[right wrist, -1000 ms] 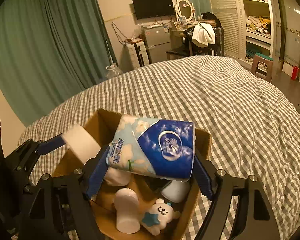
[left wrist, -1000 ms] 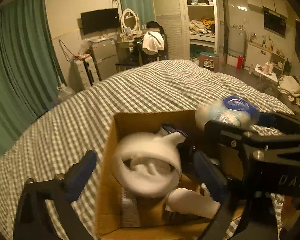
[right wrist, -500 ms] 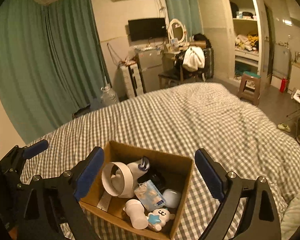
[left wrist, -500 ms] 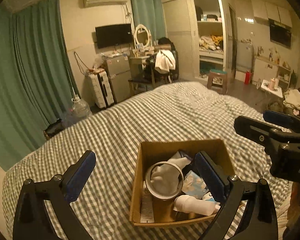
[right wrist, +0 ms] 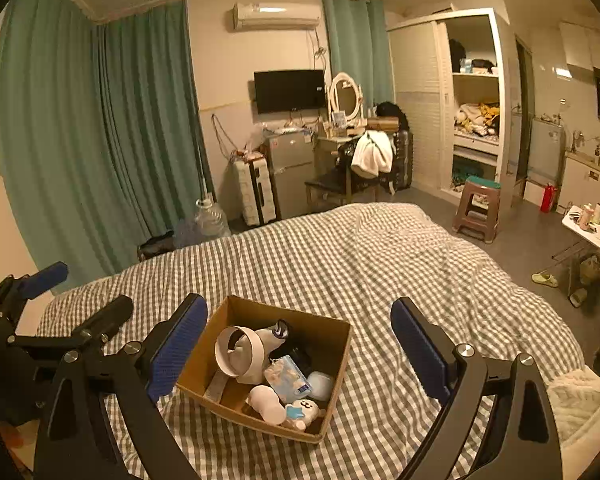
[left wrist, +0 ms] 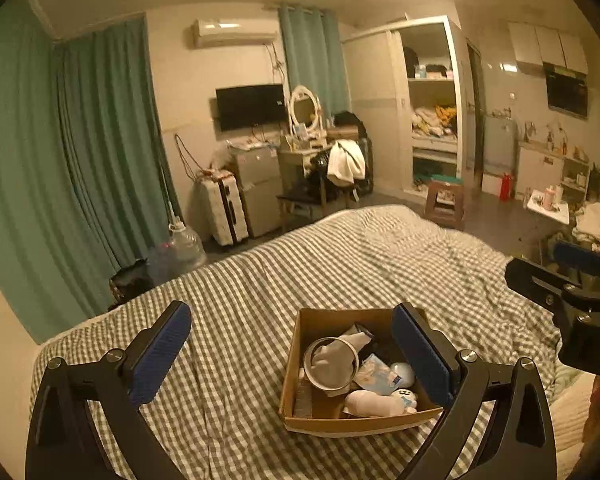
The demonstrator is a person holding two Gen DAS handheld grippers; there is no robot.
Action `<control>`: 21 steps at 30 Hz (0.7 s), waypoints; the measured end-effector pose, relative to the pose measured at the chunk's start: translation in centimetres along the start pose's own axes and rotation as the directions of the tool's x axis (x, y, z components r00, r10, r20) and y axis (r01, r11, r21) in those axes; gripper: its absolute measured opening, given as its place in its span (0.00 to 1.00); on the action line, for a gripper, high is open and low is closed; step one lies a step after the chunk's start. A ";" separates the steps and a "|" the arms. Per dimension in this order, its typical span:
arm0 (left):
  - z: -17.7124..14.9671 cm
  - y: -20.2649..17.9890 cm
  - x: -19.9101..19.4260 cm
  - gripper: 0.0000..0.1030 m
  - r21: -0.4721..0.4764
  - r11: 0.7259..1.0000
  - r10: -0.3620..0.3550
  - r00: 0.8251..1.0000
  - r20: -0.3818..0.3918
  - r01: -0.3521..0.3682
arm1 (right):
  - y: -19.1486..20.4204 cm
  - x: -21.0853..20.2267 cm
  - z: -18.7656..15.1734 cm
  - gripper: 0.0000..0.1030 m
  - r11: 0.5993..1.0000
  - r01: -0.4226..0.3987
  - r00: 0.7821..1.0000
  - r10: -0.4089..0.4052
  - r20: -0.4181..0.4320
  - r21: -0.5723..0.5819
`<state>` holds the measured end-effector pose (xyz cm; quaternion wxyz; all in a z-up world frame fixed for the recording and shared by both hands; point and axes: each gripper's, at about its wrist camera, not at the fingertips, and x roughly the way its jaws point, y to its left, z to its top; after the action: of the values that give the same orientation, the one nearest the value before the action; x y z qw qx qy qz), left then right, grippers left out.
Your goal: Organize objects
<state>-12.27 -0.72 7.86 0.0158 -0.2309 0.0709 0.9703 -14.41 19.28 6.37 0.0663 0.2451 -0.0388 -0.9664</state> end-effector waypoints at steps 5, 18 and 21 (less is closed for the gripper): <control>-0.1 0.2 -3.8 1.00 -0.036 0.999 -0.001 0.999 0.044 0.003 | -0.3 -4.0 -0.6 0.92 1.000 0.005 0.999 -0.005 0.039 0.001; -3.9 -2.0 -9.2 1.00 -0.075 0.997 0.046 0.989 0.141 -0.036 | -0.6 -10.0 -4.5 0.94 0.999 0.013 0.993 -0.007 0.114 -0.050; -5.1 -2.6 -9.4 1.00 -0.081 0.995 0.066 0.987 0.148 -0.055 | -0.8 -10.0 -6.2 0.95 0.999 0.005 0.993 0.001 0.114 -0.052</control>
<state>-1.41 1.16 7.28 -0.0173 -0.1553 0.0392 0.9869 -2.79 21.28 5.60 0.0695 0.1878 -0.0173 -0.9796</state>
